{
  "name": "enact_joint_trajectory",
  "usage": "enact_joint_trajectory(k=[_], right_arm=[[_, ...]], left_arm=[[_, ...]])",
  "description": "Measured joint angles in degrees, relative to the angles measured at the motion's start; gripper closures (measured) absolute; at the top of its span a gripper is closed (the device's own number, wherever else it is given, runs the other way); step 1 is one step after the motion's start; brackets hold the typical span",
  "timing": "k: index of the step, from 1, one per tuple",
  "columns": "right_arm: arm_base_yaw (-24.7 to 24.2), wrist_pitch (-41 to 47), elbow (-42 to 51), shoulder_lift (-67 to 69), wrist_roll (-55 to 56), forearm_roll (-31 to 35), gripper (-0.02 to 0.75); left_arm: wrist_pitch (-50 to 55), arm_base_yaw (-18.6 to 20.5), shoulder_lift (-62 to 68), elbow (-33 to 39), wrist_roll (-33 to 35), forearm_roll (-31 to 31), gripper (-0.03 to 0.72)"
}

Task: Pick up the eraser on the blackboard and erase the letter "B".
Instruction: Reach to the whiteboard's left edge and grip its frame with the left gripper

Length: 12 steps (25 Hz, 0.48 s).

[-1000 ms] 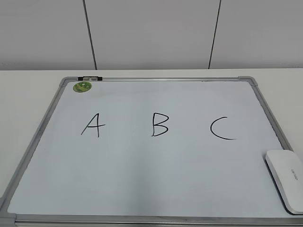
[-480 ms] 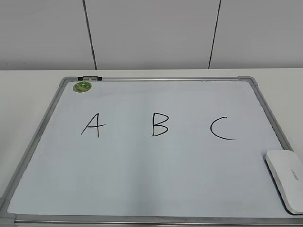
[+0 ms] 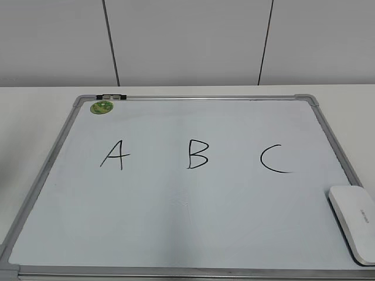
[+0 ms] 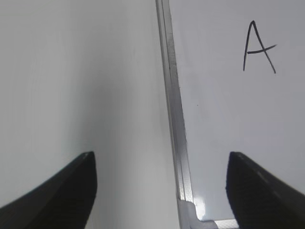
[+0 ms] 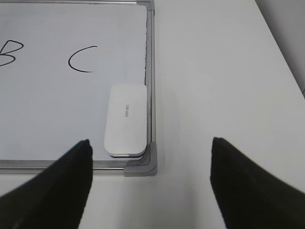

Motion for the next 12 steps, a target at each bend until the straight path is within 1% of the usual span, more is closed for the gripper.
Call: enact_joint_trajectory(k=[4, 9, 12], right_arm=[[0.0, 0.0, 0.0, 0.0, 0.0, 0.0, 0.147], [0.0, 0.0, 0.0, 0.0, 0.0, 0.0, 0.147], [0.0, 0.0, 0.0, 0.0, 0.0, 0.0, 0.147]], left_arm=[[-1.2, 0.0, 8.5, -4.8, 0.6, -0.3, 0.076], [-1.5, 0.0, 18.8, -9.9, 2.7, -3.5, 0.085], [-1.5, 0.0, 24.4, -12.5, 3.3, -4.1, 0.089]])
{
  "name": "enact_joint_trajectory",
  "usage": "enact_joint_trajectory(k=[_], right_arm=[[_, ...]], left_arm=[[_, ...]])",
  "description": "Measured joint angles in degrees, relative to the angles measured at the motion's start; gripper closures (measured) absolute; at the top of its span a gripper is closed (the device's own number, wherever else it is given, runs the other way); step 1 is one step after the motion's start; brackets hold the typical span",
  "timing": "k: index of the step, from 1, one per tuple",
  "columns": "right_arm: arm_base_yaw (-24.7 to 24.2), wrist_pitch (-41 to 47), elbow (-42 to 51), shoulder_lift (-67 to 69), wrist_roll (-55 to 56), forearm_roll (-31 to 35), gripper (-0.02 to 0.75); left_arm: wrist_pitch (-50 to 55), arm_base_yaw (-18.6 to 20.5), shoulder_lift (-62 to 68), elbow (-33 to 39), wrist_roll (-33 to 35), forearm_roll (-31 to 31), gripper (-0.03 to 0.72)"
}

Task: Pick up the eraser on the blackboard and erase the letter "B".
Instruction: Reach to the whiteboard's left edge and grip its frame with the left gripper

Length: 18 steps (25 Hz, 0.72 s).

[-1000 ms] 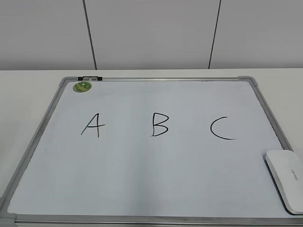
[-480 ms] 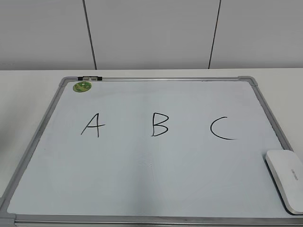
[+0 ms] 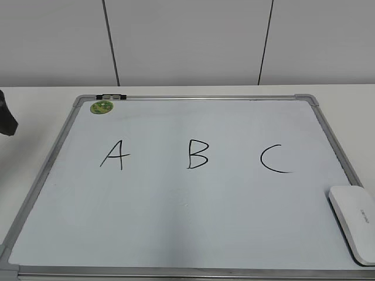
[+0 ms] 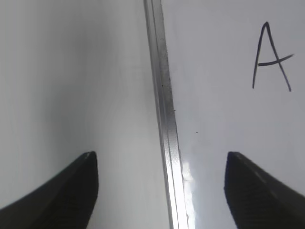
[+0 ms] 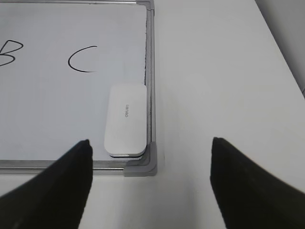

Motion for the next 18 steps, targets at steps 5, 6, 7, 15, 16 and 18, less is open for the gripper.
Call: enact_joint_trajectory(k=[5, 6, 7, 15, 16, 18], right_arm=[[0.0, 0.0, 0.0, 0.0, 0.0, 0.0, 0.147], [0.0, 0.0, 0.0, 0.0, 0.0, 0.0, 0.147], [0.0, 0.0, 0.0, 0.0, 0.0, 0.0, 0.147], [0.0, 0.0, 0.0, 0.0, 0.0, 0.0, 0.147], [0.0, 0.0, 0.0, 0.0, 0.0, 0.0, 0.147], [0.0, 0.0, 0.0, 0.0, 0.0, 0.0, 0.147]], left_arm=[[0.0, -0.2, 7.9, -3.1, 1.2, -0.6, 0.096], [0.0, -0.6, 9.4, -3.7, 1.3, -0.6, 0.097], [0.0, -0.9, 10.9, -4.2, 1.4, -0.6, 0.097], [-0.2, -1.6, 19.4, -8.4, 1.6, -1.2, 0.118], [-0.2, -1.6, 20.1, -8.9, 1.6, -1.2, 0.132], [-0.2, -1.6, 21.6, -9.8, 1.6, -1.2, 0.165]])
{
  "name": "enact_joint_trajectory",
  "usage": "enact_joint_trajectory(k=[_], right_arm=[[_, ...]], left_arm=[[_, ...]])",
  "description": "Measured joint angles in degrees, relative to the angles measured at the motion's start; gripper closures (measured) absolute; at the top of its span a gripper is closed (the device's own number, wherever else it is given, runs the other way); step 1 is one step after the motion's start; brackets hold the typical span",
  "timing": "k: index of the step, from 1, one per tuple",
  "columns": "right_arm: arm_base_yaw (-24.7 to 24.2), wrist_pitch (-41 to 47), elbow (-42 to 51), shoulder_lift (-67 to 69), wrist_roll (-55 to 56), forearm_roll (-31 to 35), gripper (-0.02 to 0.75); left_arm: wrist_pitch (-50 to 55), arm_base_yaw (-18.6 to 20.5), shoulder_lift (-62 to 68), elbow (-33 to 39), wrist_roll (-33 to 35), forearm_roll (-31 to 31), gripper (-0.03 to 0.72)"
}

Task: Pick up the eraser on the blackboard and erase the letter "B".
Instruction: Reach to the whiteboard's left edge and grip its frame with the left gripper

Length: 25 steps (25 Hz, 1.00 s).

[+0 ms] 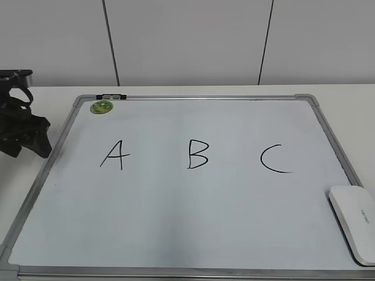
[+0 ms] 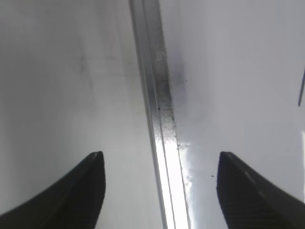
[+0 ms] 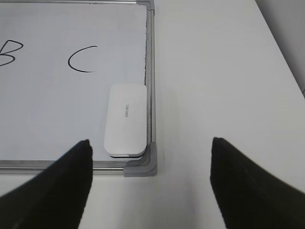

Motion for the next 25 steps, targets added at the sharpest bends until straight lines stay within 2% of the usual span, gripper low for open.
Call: enact_joint_trajectory(k=[6, 12, 17, 25], right_arm=[[0.0, 0.0, 0.0, 0.0, 0.0, 0.0, 0.147], [0.0, 0.0, 0.0, 0.0, 0.0, 0.0, 0.147], [0.0, 0.0, 0.0, 0.0, 0.0, 0.0, 0.147], [0.0, 0.0, 0.0, 0.0, 0.0, 0.0, 0.147]], left_arm=[[0.8, 0.0, 3.3, -3.4, 0.0, 0.0, 0.275], [4.1, 0.0, 7.0, -7.3, 0.0, -1.0, 0.3], [4.3, 0.0, 7.6, -7.4, 0.0, -1.2, 0.344], [4.0, 0.0, 9.6, -7.5, 0.0, -1.2, 0.351]])
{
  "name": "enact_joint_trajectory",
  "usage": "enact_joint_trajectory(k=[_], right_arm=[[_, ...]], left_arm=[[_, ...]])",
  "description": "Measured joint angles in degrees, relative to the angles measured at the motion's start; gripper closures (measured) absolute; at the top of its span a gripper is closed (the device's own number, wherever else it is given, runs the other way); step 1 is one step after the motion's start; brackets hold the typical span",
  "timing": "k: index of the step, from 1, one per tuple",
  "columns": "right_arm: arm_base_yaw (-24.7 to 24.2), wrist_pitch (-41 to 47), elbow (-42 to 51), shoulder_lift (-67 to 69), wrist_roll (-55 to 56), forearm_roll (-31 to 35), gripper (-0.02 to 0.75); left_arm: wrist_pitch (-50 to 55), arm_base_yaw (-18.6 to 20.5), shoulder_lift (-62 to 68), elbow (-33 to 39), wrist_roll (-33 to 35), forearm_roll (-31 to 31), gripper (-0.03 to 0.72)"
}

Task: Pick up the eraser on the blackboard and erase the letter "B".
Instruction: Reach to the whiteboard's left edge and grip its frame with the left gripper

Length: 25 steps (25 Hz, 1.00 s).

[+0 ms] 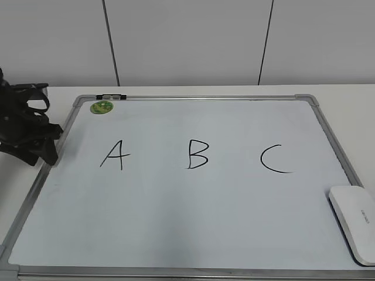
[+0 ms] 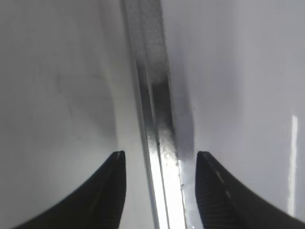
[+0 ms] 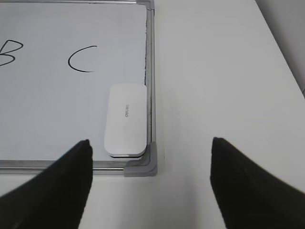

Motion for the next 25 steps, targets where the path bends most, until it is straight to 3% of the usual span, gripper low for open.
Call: enact_joint_trajectory(k=[25], right_arm=[[0.0, 0.0, 0.0, 0.0, 0.0, 0.0, 0.147]], left_arm=[[-2.1, 0.0, 0.3, -0.1, 0.2, 1.0, 0.395]])
